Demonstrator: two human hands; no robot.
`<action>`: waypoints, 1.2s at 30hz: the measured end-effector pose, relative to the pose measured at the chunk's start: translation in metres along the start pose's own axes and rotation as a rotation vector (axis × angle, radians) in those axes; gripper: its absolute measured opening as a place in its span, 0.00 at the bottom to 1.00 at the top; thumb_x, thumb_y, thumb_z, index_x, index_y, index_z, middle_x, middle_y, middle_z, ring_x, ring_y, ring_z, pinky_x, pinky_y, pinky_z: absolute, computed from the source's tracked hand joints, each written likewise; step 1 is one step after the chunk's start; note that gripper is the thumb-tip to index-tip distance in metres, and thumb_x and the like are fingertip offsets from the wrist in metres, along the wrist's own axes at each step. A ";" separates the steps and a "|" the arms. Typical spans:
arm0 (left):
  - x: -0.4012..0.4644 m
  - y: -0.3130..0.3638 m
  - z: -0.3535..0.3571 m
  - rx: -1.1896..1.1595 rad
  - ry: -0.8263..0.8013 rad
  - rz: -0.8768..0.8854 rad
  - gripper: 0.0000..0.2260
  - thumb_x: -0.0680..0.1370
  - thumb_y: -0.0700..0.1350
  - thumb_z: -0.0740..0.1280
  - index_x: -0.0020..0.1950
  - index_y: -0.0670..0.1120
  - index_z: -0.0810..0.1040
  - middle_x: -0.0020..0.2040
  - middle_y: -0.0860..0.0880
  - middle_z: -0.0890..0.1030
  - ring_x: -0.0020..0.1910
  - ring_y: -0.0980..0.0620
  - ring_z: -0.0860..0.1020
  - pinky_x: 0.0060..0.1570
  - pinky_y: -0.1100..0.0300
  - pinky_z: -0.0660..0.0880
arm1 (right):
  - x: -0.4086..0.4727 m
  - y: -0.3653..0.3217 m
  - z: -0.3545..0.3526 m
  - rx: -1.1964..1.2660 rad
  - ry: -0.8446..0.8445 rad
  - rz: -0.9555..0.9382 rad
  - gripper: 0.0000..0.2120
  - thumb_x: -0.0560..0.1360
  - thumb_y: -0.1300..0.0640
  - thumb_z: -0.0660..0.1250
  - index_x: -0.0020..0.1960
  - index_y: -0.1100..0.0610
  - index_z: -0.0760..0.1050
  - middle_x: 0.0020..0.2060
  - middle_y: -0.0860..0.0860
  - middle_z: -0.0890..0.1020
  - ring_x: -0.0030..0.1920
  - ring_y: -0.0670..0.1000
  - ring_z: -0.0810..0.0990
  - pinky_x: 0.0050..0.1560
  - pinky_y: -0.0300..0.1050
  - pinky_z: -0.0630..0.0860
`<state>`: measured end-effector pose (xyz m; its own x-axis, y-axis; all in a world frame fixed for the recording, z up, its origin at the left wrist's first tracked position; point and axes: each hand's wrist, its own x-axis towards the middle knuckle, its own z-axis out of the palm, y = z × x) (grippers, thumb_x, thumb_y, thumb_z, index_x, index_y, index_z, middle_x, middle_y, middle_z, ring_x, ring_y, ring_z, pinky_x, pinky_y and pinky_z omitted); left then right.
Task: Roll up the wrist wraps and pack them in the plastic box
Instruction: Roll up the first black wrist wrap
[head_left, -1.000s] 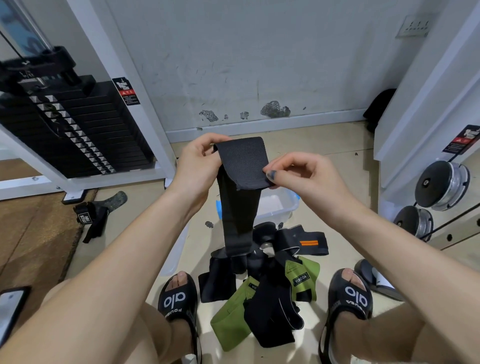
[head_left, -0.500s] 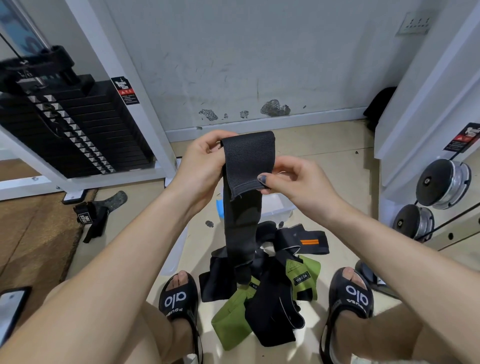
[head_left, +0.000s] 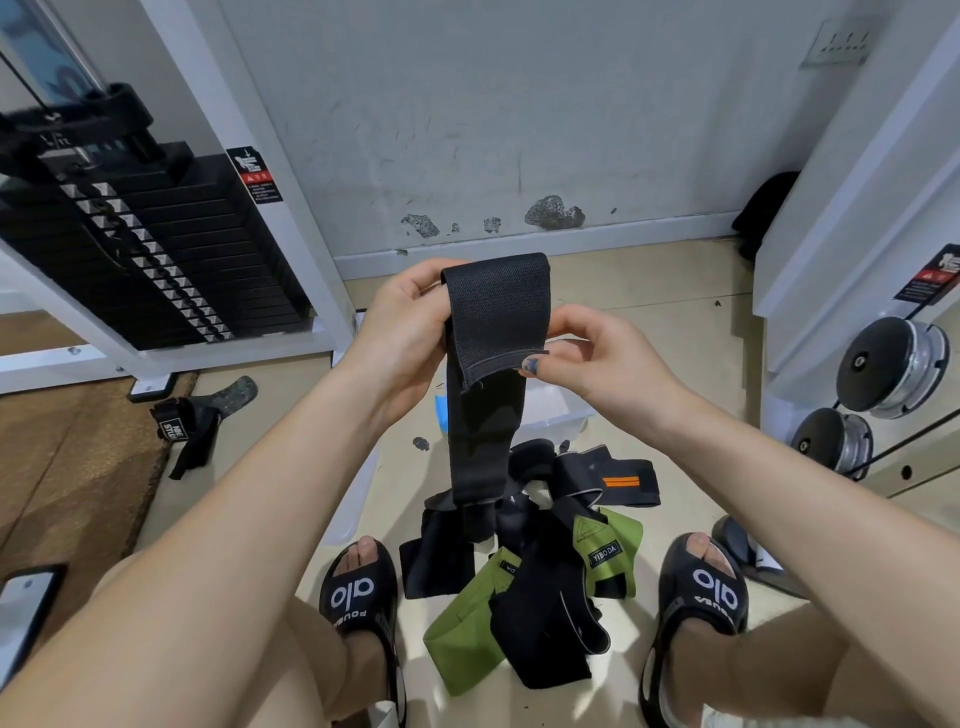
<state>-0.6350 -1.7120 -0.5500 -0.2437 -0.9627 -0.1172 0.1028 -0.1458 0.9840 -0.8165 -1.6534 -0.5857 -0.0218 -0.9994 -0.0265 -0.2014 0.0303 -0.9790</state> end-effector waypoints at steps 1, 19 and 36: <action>0.000 0.000 0.000 0.000 -0.003 -0.002 0.07 0.80 0.35 0.68 0.56 0.41 0.83 0.44 0.47 0.85 0.40 0.53 0.82 0.41 0.62 0.80 | 0.000 0.001 0.000 0.001 -0.005 0.003 0.12 0.75 0.69 0.72 0.43 0.52 0.77 0.42 0.60 0.86 0.52 0.57 0.86 0.62 0.52 0.79; 0.003 -0.004 -0.002 0.006 -0.024 -0.005 0.10 0.81 0.37 0.68 0.61 0.38 0.83 0.51 0.43 0.85 0.47 0.50 0.82 0.49 0.58 0.80 | 0.006 0.001 -0.003 -0.271 0.034 -0.096 0.10 0.75 0.64 0.74 0.41 0.53 0.76 0.34 0.47 0.76 0.35 0.50 0.78 0.41 0.51 0.79; -0.013 -0.005 0.008 0.325 -0.262 -0.108 0.24 0.84 0.67 0.47 0.64 0.62 0.79 0.59 0.60 0.85 0.58 0.60 0.83 0.64 0.51 0.78 | 0.006 -0.011 -0.009 0.101 0.102 -0.116 0.06 0.77 0.71 0.69 0.49 0.62 0.78 0.36 0.52 0.78 0.38 0.52 0.73 0.37 0.39 0.76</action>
<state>-0.6399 -1.6971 -0.5525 -0.4770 -0.8496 -0.2251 -0.2358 -0.1230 0.9640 -0.8234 -1.6597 -0.5732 -0.1047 -0.9891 0.1034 -0.1094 -0.0919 -0.9897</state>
